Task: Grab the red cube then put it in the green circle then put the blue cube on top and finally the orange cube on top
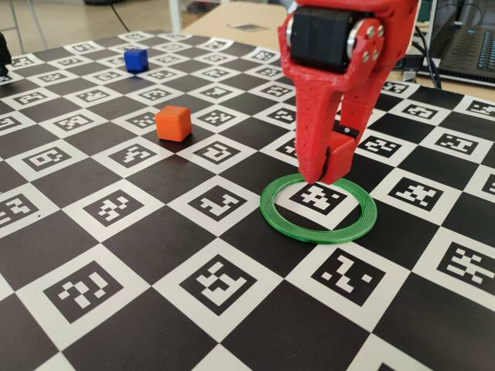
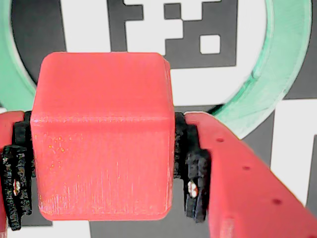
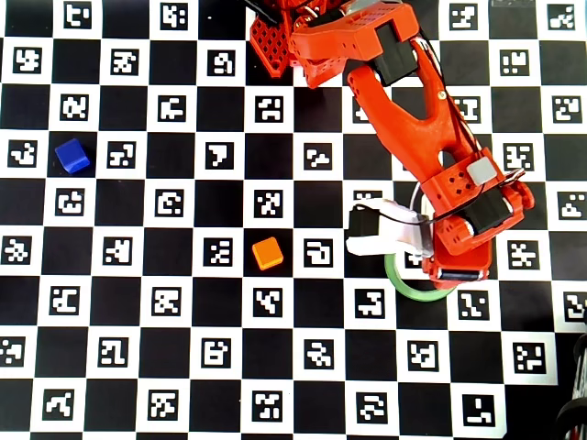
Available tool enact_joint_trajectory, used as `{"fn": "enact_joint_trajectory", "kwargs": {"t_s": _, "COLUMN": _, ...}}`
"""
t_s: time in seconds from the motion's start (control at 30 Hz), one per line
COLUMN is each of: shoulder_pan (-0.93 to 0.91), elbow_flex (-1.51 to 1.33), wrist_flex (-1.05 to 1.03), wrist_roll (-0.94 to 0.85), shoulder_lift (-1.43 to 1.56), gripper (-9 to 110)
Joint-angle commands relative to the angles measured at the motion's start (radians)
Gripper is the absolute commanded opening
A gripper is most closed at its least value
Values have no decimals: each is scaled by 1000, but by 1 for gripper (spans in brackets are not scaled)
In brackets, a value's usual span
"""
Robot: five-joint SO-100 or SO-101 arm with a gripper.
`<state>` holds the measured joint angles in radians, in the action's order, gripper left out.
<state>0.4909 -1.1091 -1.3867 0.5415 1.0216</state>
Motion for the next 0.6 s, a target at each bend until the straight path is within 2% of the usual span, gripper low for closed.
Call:
{"fn": "enact_joint_trajectory", "kwargs": {"t_s": 0.0, "shoulder_pan": -8, "elbow_flex": 3, "wrist_flex": 15, "wrist_roll": -8, "shoulder_lift": 14, "gripper": 3}}
{"fn": "enact_joint_trajectory", "kwargs": {"t_s": 0.57, "shoulder_pan": -8, "elbow_flex": -57, "wrist_flex": 78, "wrist_roll": -48, "shoulder_lift": -11, "gripper": 3}}
